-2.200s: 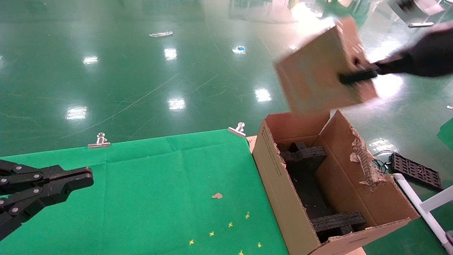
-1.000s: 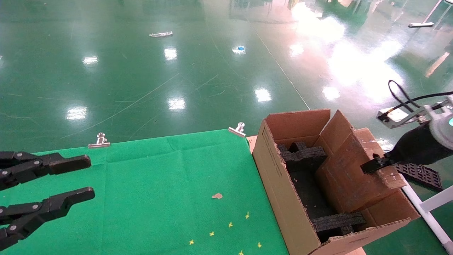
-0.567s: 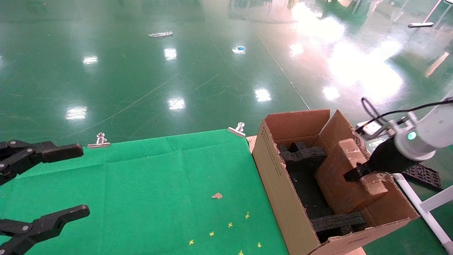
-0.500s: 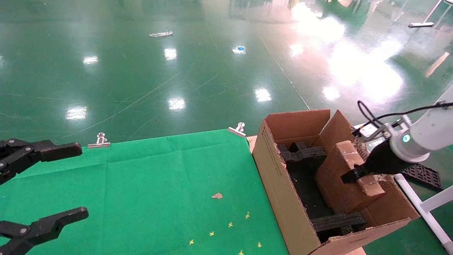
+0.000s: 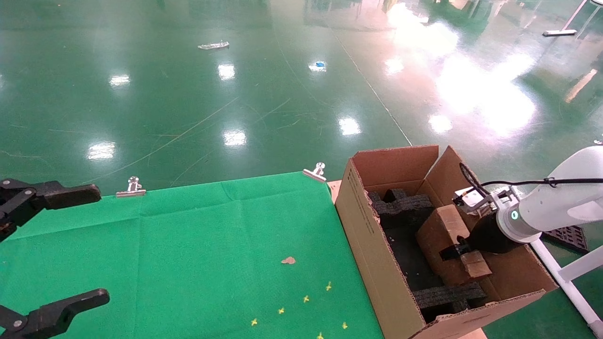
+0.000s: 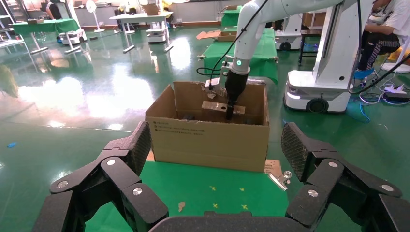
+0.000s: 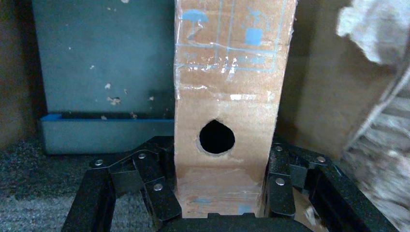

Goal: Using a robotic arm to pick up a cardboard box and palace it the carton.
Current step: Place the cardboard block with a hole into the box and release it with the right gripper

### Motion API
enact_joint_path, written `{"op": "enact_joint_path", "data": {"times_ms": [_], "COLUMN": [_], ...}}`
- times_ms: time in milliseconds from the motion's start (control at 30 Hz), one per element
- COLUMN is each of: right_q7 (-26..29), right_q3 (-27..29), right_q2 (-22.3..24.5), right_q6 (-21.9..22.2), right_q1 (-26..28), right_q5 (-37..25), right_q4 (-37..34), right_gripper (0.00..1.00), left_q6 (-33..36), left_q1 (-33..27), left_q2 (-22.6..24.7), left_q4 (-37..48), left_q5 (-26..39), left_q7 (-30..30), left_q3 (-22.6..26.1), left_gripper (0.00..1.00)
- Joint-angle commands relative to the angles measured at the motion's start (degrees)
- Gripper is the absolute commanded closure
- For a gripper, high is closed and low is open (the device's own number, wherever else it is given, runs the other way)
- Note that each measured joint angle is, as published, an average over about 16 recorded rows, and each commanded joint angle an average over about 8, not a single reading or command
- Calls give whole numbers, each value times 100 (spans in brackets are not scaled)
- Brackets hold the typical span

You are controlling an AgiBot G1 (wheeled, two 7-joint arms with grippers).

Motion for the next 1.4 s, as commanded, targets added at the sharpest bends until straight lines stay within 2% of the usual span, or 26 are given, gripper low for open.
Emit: {"op": "enact_joint_path", "data": {"times_ms": [33, 100, 133, 700, 1200, 1400], "right_q7": [-157, -253, -290, -564, -661, -798], "right_q3": [64, 94, 98, 100, 108, 159], "right_q2": [3, 3, -5, -204, -286, -257], "right_q6": [91, 57, 30, -297, -392, -399], "right_q1": [-112, -145, -153, -71, -10, 224], "right_q5": [111, 172, 184, 190, 190, 196], "right_q4": [-64, -144, -192, -709, -834, -771], "right_gripper": [34, 9, 0, 0, 0, 0], "left_q6": [0, -1, -1, -3, -5, -6], "left_q1": [0, 0, 0, -2, -3, -3], "left_q2": [0, -1, -1, -3, -5, -6], "left_q4": [0, 0, 0, 0, 0, 0], "left_q5": [0, -1, -1, -5, -8, -10], "left_q7": [0, 1, 1, 4, 6, 7], "left_q3": [1, 1, 2, 7, 12, 14], "left_gripper": [0, 0, 0, 0, 0, 0]}}
